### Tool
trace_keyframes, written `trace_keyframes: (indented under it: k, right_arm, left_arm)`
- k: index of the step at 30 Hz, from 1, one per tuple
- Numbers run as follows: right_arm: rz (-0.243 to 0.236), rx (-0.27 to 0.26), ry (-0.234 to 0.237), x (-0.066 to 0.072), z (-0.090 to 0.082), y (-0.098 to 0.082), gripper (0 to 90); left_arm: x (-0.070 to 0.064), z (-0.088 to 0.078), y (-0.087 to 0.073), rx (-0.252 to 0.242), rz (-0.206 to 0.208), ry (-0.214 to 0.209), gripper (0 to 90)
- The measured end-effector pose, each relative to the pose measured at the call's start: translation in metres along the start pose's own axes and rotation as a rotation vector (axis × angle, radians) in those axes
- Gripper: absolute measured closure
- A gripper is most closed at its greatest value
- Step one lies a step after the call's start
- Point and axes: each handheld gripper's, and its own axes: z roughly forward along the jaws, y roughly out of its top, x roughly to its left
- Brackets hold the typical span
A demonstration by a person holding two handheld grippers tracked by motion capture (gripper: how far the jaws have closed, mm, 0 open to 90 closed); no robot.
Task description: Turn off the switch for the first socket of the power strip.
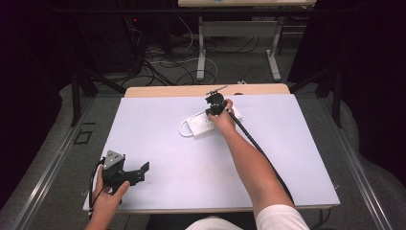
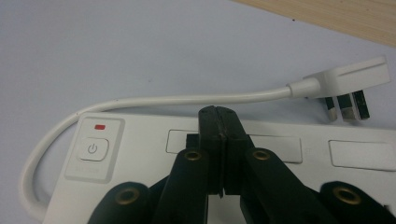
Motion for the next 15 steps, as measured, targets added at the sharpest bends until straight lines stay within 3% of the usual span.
trace_keyframes:
  k: [3, 6, 7, 14, 15]
  right_arm:
    - [0.013, 0.004, 0.001, -0.0003, -0.0008, -0.0009, 90.0]
    - [-0.013, 0.006, -0.003, -0.0013, -0.0009, -0.0005, 90.0]
    - [-0.005, 0.026, -0.007, -0.0005, -0.0022, -0.0002, 90.0]
    - [0.005, 0.031, -0.007, -0.0006, -0.0004, -0.0014, 90.0]
    - [0.017, -0.015, 0.011, -0.0012, 0.002, -0.003, 90.0]
  left_arm:
    - [-0.0001, 0.0, 0.0, 0.001, 0.0, 0.0, 0.4]
    - [-0.0002, 0.0002, 0.0, 0.002, 0.0, -0.001, 0.4]
    - [-0.0002, 0.0002, 0.0, 0.002, 0.0, -0.001, 0.4]
    - [-0.0003, 0.0002, 0.0, 0.003, 0.0, -0.001, 0.4]
    - [-0.0003, 0.0001, 0.0001, 0.002, 0.0, -0.001, 0.4]
